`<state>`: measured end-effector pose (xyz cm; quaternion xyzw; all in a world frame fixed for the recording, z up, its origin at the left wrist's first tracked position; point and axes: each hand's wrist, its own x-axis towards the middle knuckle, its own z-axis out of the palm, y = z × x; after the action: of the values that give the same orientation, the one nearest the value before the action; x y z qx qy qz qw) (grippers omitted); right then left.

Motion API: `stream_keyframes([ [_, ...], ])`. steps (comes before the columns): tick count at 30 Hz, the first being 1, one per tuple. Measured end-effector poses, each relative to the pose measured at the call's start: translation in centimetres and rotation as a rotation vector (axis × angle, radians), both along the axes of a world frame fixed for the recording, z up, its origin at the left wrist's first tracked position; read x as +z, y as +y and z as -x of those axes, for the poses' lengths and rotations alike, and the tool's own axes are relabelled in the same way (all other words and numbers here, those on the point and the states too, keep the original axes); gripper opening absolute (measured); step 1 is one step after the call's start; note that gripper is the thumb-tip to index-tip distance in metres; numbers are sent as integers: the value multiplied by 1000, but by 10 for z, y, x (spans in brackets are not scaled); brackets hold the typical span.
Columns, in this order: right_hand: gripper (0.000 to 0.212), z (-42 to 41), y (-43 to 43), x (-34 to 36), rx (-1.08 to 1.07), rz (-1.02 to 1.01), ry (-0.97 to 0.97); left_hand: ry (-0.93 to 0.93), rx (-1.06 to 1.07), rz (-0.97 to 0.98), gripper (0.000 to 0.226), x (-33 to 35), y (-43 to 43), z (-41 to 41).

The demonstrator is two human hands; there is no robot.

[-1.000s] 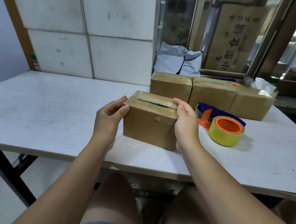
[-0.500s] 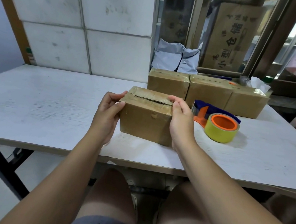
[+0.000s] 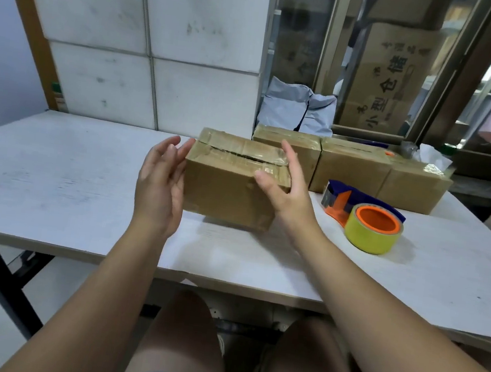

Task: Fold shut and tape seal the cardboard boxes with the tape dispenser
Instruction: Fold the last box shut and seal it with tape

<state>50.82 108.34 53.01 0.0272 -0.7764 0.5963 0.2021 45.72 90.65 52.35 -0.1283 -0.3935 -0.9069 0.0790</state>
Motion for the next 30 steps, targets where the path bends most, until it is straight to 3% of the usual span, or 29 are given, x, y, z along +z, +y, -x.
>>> stream_keyframes([
  [2, 68, 13, 0, 9, -53, -156, 29, -8, 18, -23, 20, 8, -5, 12],
  [5, 47, 32, -8, 19, -199, -223, 104, -13, 75, 52, 21, 18, -6, 26],
  [9, 27, 63, -23, 25, -222, -228, 119, 2, 256, 311, 19, 31, -10, 58],
  [16, 28, 99, -37, 21, -242, -369, 204, 20, 409, 495, 24, 42, -19, 100],
  [22, 37, 130, -35, 14, -404, -751, 125, -1, 393, 465, 26, 40, -19, 126],
  [27, 35, 148, -29, 15, -465, -817, 66, -4, 343, 470, 23, 38, -10, 149],
  [30, 37, 158, -20, 14, -441, -726, 4, 43, 337, 597, 18, 34, 1, 162],
])
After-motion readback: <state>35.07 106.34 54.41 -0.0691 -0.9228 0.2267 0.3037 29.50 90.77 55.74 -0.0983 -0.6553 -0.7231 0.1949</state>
